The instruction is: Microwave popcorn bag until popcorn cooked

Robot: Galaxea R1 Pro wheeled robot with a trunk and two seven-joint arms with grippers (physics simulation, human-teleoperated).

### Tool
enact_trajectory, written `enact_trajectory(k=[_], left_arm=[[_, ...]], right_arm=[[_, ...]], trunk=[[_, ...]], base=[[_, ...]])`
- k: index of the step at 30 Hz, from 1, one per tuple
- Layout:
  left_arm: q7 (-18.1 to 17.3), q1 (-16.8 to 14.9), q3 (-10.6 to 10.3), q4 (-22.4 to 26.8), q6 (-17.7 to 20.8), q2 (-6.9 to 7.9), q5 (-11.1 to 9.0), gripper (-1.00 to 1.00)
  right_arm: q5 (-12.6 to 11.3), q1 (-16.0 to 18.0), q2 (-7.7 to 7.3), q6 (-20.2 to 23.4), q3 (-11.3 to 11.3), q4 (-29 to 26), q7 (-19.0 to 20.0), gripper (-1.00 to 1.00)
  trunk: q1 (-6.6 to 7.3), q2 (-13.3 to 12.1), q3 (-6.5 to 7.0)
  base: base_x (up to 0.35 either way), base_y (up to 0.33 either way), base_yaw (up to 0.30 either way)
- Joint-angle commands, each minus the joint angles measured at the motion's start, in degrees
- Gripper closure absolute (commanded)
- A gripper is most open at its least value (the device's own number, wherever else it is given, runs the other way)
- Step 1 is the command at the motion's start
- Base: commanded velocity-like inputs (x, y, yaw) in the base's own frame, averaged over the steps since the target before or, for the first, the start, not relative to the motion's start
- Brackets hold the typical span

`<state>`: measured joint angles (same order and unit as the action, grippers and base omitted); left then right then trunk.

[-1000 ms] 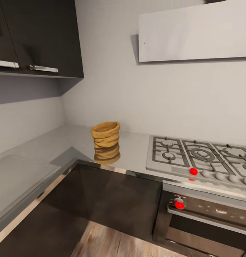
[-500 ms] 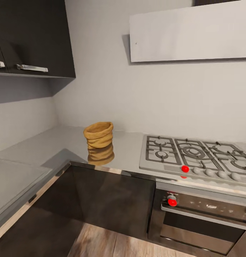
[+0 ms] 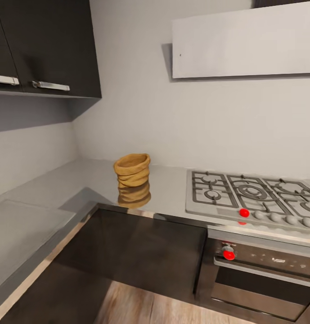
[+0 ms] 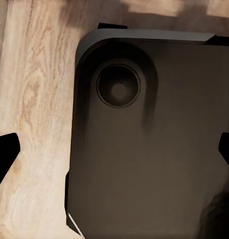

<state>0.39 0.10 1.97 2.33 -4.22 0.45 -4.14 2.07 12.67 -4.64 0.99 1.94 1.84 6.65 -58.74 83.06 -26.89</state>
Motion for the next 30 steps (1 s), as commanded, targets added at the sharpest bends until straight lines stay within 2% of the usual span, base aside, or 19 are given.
enact_trajectory(k=[1,8,14,30], left_arm=[[-0.01,0.0,0.14,0.04,-0.09,-0.01,-0.43,-1.0],[-0.01,0.01,0.13,0.04,-0.09,-0.01,-0.43,-1.0],[0.01,0.0,0.11,0.04,-0.06,-0.03,-0.45,-1.0],[0.0,0.0,0.07,0.04,0.09,-0.01,-0.61,-1.0]], right_arm=[[0.21,0.08,-0.01,0.03,0.17,0.09,0.13,-1.0],[0.21,0.08,-0.01,-0.11,0.18,0.09,0.12,-1.0],[0.21,0.08,-0.01,-0.11,0.2,0.09,0.12,-1.0],[0.21,0.08,-0.1,-0.46,0.17,0.09,0.05,-1.0]], trunk=[[0.0,0.03,-0.05],[0.0,0.03,-0.05],[0.0,0.03,-0.05],[0.0,0.03,-0.05]], base=[[0.0,0.321,0.0],[0.0,0.272,0.0],[0.01,0.049,0.0],[0.303,0.0,0.0]])
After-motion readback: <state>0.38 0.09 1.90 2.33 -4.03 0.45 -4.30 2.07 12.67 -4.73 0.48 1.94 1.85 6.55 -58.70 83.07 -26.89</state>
